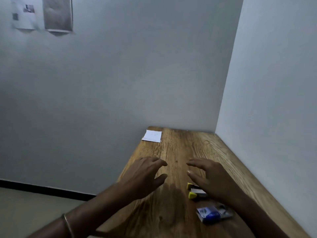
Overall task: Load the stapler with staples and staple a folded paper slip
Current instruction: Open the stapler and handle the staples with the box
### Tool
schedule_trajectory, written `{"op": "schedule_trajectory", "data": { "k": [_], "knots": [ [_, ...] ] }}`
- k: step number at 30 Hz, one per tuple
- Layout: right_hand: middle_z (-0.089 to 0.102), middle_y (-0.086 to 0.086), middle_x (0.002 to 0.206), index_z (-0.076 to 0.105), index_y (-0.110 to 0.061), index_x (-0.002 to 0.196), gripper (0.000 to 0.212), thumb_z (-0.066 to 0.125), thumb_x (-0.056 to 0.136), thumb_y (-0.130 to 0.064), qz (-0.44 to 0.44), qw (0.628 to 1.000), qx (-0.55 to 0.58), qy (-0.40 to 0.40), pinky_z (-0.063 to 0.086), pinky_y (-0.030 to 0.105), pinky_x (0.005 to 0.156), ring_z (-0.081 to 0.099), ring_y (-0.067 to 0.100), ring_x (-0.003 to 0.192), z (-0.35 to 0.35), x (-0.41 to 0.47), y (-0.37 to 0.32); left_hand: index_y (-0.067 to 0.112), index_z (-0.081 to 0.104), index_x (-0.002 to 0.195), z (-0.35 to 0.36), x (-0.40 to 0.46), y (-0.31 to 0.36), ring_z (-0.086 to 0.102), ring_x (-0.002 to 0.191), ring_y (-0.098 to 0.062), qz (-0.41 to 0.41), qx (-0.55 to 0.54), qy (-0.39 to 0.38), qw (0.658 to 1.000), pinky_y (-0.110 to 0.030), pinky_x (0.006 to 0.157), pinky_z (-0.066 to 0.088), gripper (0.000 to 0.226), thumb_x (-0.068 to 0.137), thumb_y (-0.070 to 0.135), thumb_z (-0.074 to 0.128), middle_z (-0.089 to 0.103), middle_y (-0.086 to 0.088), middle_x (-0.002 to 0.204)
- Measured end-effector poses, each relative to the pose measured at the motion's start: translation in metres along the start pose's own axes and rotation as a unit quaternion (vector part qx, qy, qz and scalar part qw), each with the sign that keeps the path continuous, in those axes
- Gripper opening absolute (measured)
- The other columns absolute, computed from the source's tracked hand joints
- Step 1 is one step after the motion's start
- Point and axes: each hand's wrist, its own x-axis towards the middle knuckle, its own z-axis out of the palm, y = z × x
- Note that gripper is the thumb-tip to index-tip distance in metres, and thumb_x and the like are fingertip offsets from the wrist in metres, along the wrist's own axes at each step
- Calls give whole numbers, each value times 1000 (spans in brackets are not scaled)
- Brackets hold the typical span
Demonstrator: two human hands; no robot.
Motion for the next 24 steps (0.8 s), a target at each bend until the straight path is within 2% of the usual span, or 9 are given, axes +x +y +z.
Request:
{"op": "schedule_trajectory", "data": {
  "k": [2, 4, 7, 10, 15, 19, 24],
  "knots": [
    [63, -12, 131, 68, -27, 124, 35, 68, 90, -34, 11, 1000, 3, 10, 30, 6, 96, 49, -6, 119, -7, -24, -3, 32, 50, 135, -3, -15, 13, 54, 123, -9, 0, -27, 8, 1000, -27, 99, 42, 43, 96, 52, 48, 57, 11, 137],
    [63, -15, 128, 68, -28, 123, 33, 69, 90, -32, 24, 1000, 8, 14, 24, -4, 90, 48, -9, 115, -13, -45, -6, 34, 50, 134, -5, -27, 27, 54, 118, -7, 2, -50, 12, 999, -24, 95, 43, 42, 95, 51, 49, 58, 13, 134],
    [66, -15, 121, 71, -26, 118, 31, 72, 88, -24, 52, 998, 37, 29, 28, -8, 85, 50, -16, 107, -20, -73, -7, 37, 53, 132, -3, -43, 45, 53, 117, -3, 5, -75, 12, 997, -25, 95, 46, 40, 95, 51, 51, 57, 16, 133],
    [68, -14, 120, 72, -25, 118, 32, 72, 87, -19, 82, 995, 41, 45, 31, -8, 85, 55, -12, 106, -25, -97, -2, 40, 52, 131, 5, -54, 60, 50, 119, 1, 4, -95, 13, 995, -22, 97, 43, 37, 95, 50, 51, 55, 20, 133],
    [68, -19, 120, 71, -30, 118, 31, 70, 89, -20, 129, 989, 32, 62, 36, -4, 82, 53, -18, 101, -30, -119, 16, 41, 51, 132, 17, -56, 78, 50, 116, 1, 16, -112, 9, 994, -21, 94, 42, 39, 93, 47, 52, 56, 20, 130],
    [67, -13, 125, 68, -31, 123, 34, 68, 90, -22, 170, 984, 34, 49, 41, -2, 75, 60, -2, 109, -28, -123, 31, 38, 50, 133, 27, -48, 89, 52, 113, -2, 18, -111, -8, 994, -25, 93, 44, 49, 90, 60, 48, 56, 18, 129],
    [68, -11, 124, 64, -31, 128, 38, 67, 91, -23, 195, 980, 35, 29, 42, 1, 75, 61, -3, 106, -22, -123, 36, 34, 49, 135, 40, -41, 93, 51, 110, -5, 20, -93, -31, 995, -27, 93, 44, 60, 85, 68, 49, 55, 16, 126]
  ]
}}
